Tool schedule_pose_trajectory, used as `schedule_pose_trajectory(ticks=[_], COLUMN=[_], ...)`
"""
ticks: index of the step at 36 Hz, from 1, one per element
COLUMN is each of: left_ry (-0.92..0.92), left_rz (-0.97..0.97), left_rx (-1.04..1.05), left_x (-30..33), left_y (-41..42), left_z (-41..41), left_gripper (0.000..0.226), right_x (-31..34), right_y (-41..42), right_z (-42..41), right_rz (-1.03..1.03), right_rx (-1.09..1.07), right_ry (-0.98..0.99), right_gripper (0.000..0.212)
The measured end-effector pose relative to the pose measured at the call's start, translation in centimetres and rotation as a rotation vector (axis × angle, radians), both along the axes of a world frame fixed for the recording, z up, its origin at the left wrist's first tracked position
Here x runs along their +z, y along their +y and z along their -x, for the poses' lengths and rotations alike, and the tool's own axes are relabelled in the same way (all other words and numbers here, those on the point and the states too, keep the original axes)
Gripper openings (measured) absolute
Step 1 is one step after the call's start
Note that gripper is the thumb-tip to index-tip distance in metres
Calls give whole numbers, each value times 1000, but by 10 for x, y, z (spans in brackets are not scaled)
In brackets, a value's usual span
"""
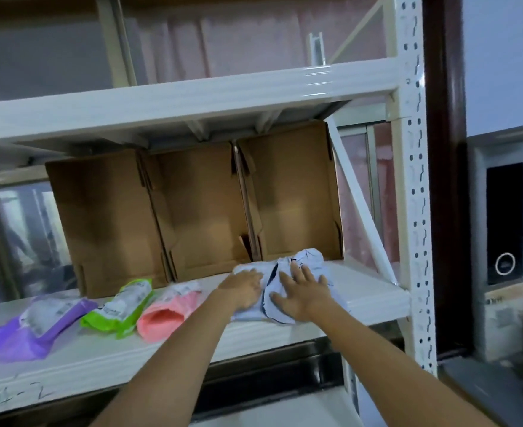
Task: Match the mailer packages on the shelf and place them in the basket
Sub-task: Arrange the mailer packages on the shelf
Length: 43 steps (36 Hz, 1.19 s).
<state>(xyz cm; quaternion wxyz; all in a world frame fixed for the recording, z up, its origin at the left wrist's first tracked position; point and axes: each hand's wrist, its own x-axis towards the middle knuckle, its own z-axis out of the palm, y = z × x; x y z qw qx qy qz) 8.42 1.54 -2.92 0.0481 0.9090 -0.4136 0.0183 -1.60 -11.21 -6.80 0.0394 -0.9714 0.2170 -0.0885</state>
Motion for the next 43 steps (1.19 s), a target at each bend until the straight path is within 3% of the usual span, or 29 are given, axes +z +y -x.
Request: schedule_pose_trajectory(ticks=[5,9,21,37,41,43], left_ry=[28,66,59,27,112,139], left_rz=[117,-36,-60,-74,-109,19], left_rx=[-3,-24,-29,-45,84,179], left_x=[-37,-39,-33,-25,-12,0], left_y=[-7,-9,-6,2,-5,-10], left_z=[-9,-12,-7,8,14,18], left_gripper=[52,55,49,48,51,46], right_x=[4,2,6,6,15,26], right_y=[-14,-15,-11,-4,-11,-16], right_z=[1,1,-2,5,1,-1], right_rz=[20,28,29,38,-138,-284], right_rx=[25,26,21,10,34,51], right_ry=[35,78,170,143,168,124], right_gripper=[79,78,76,75,71,50])
